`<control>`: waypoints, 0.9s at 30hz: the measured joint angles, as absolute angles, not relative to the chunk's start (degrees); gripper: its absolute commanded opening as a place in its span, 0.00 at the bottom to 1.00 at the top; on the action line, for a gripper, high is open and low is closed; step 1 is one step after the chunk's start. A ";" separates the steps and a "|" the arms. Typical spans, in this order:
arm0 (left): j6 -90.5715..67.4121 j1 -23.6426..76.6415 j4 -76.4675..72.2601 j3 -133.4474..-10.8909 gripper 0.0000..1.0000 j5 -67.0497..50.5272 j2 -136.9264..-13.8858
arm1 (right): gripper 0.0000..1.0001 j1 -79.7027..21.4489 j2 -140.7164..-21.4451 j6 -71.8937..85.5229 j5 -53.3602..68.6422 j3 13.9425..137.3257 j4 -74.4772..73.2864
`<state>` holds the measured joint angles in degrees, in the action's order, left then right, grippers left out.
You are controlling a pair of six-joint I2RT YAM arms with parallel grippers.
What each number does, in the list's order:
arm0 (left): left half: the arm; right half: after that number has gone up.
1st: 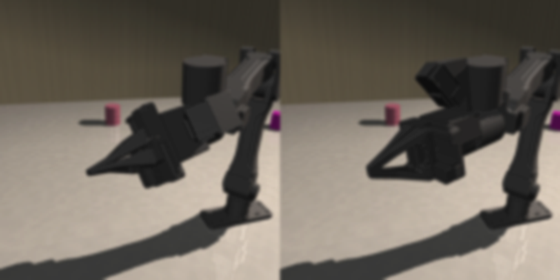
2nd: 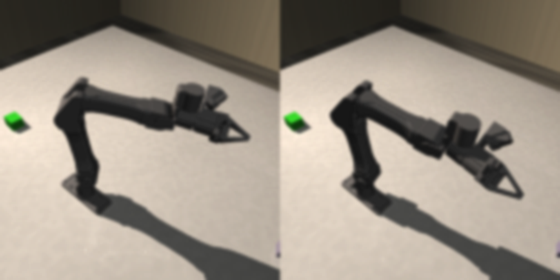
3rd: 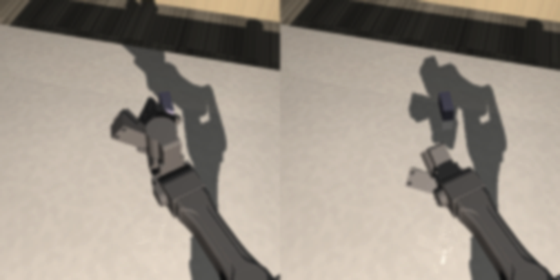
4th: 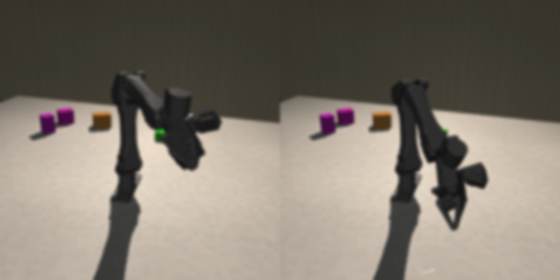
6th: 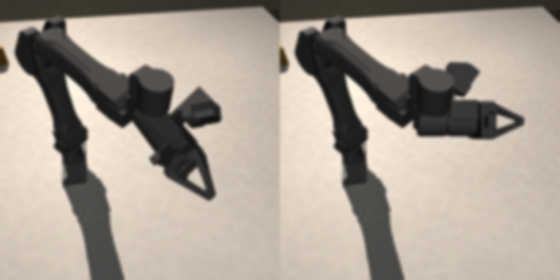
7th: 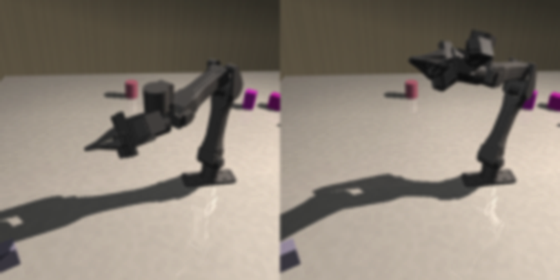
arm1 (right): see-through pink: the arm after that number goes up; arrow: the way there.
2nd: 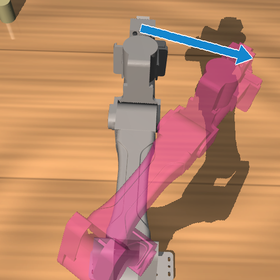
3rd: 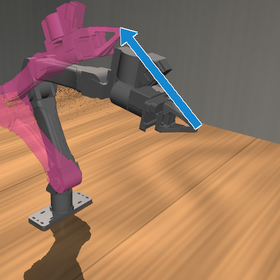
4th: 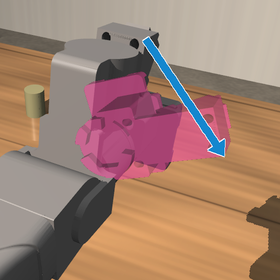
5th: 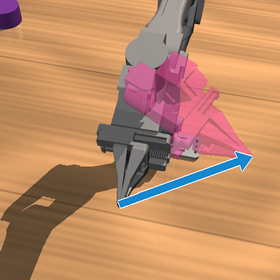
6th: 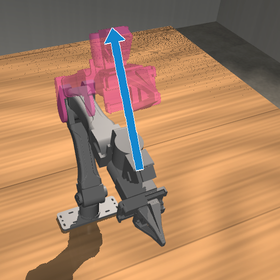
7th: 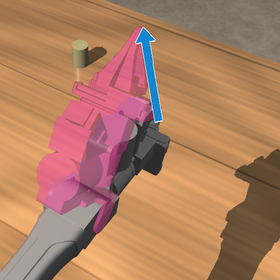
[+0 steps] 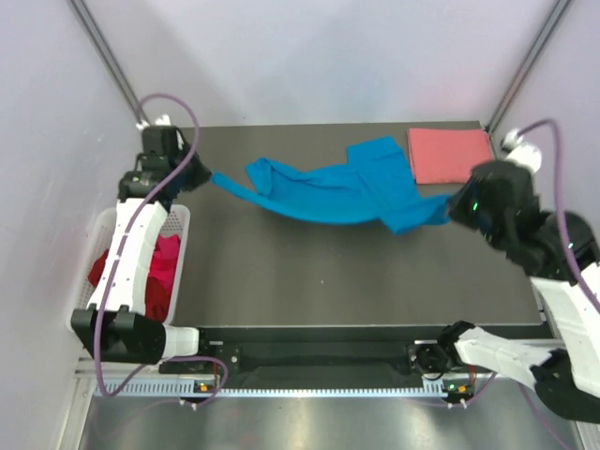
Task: Fold and stack the t-shirts
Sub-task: Flatten the tshirt out
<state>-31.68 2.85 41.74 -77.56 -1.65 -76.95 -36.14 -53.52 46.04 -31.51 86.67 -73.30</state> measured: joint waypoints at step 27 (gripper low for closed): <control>-32.80 3.05 45.91 -122.48 0.00 0.49 -80.14 | 0.00 -19.94 -71.88 16.36 -25.17 132.49 -53.56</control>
